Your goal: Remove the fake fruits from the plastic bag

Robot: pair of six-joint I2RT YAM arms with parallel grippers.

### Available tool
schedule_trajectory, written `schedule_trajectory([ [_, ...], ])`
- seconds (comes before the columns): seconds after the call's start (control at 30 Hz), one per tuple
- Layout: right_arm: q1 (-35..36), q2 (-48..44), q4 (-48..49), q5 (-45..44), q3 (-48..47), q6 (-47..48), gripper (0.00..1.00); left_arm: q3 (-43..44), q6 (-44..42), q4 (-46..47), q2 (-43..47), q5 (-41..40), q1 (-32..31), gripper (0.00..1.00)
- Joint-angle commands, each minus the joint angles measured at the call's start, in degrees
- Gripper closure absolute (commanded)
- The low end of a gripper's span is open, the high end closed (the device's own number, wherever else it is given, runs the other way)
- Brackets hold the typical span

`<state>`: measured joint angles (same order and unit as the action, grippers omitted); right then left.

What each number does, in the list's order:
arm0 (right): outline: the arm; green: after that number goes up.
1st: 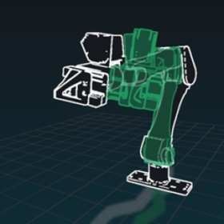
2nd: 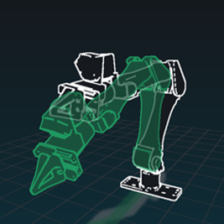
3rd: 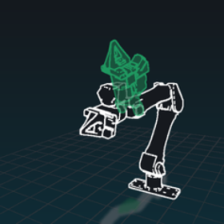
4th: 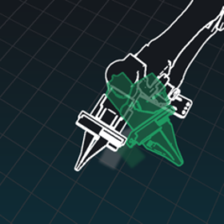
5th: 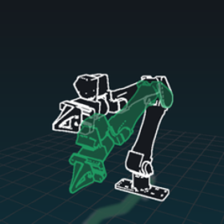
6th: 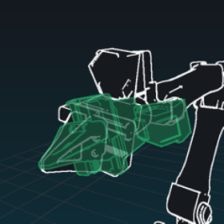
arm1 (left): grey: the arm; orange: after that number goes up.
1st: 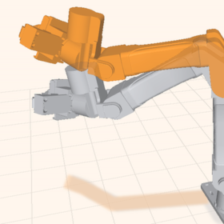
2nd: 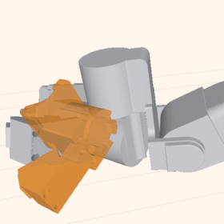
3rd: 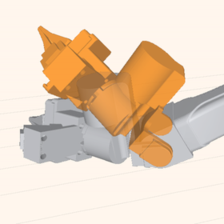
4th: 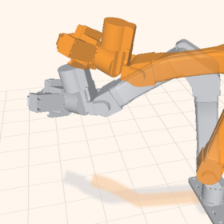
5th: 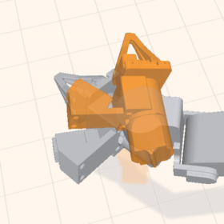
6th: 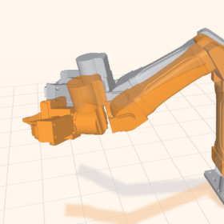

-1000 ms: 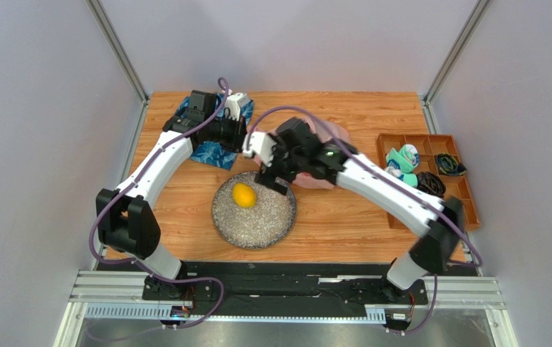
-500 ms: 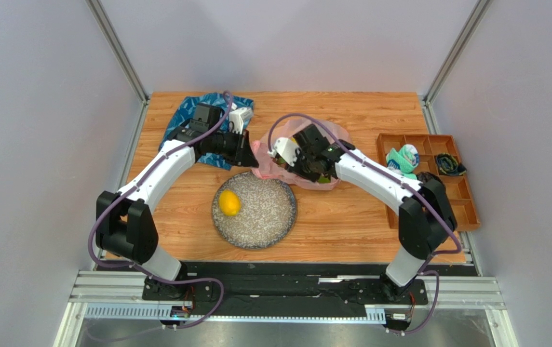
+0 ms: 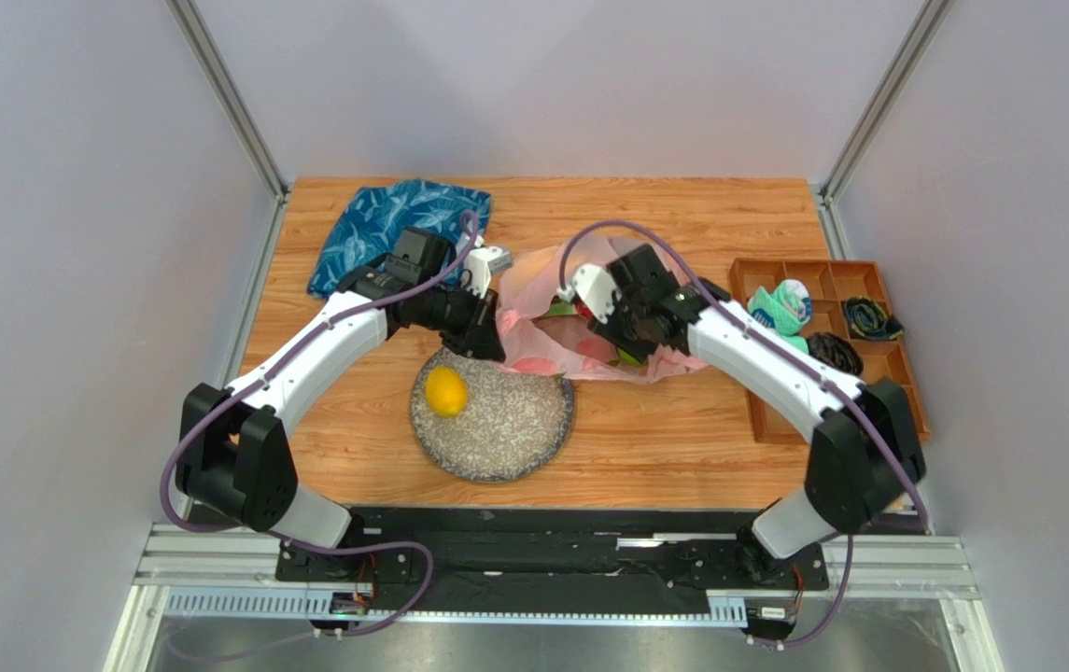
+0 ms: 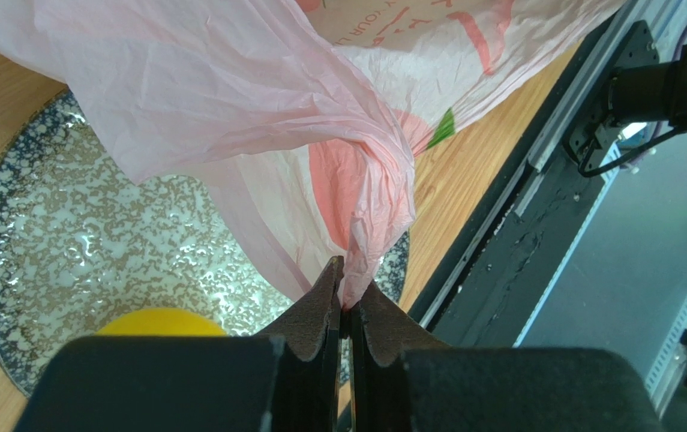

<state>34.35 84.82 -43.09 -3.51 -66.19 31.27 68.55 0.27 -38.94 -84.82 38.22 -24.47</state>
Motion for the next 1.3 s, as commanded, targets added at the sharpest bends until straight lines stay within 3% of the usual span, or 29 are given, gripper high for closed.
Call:
schedule_trajectory([
  [0.0,-3.06,10.17,2.05,0.87,-12.96,-4.11,0.67,0.0,-3.17,-1.4,1.85,-0.42,-0.4,0.91],
  [0.2,-3.5,18.1,2.57,1.92,-20.46,-3.06,0.63,1.49,-4.84,-2.46,1.58,-1.48,-0.4,0.9],
  [0.3,-3.5,20.38,-0.22,2.28,-24.15,-1.3,0.52,2.2,-5.19,-2.9,0.88,-1.48,-0.41,0.9],
  [0.33,-3.5,21.43,-1.46,2.28,-25.11,0.36,0.43,2.37,-5.28,-2.9,0.88,-1.65,-0.4,0.9],
  [0.4,-3.41,22.67,-5.92,1.58,-26.09,1.34,0.38,2.64,-5.63,-2.81,0.71,-1.83,-0.41,0.9],
  [0.53,-3.5,23.73,-12.18,-0.8,-25.39,0.73,0.31,3.16,-6.16,-3.42,0.62,-2.01,-0.4,0.9],
  [0.67,-3.5,22.59,-11.23,-4.64,-19.43,1.77,0.29,2.73,-6.16,-2.9,0.44,-2.01,-0.4,0.89],
  [0.83,-4.02,26.53,-9.73,-9.5,-19.5,2.75,0.26,4.21,-5.81,-2.98,-0.7,-1.57,-0.4,0.89],
  [0.93,-4.11,28.56,-11.05,-9.67,-19.85,3.1,0.28,5.18,-6.25,-3.6,-1.14,-1.92,-0.4,0.89],
  [1.1,-4.03,26.2,-11.05,-9.5,-19.41,4.32,0.52,5.45,-7.92,-4.57,-0.97,-3.41,-0.4,0.89],
  [1.27,-4.11,22.42,-11.4,-8.19,-19.85,5.47,0.64,5.1,-8.01,-4.13,-1.14,-3.41,-0.4,0.89],
])
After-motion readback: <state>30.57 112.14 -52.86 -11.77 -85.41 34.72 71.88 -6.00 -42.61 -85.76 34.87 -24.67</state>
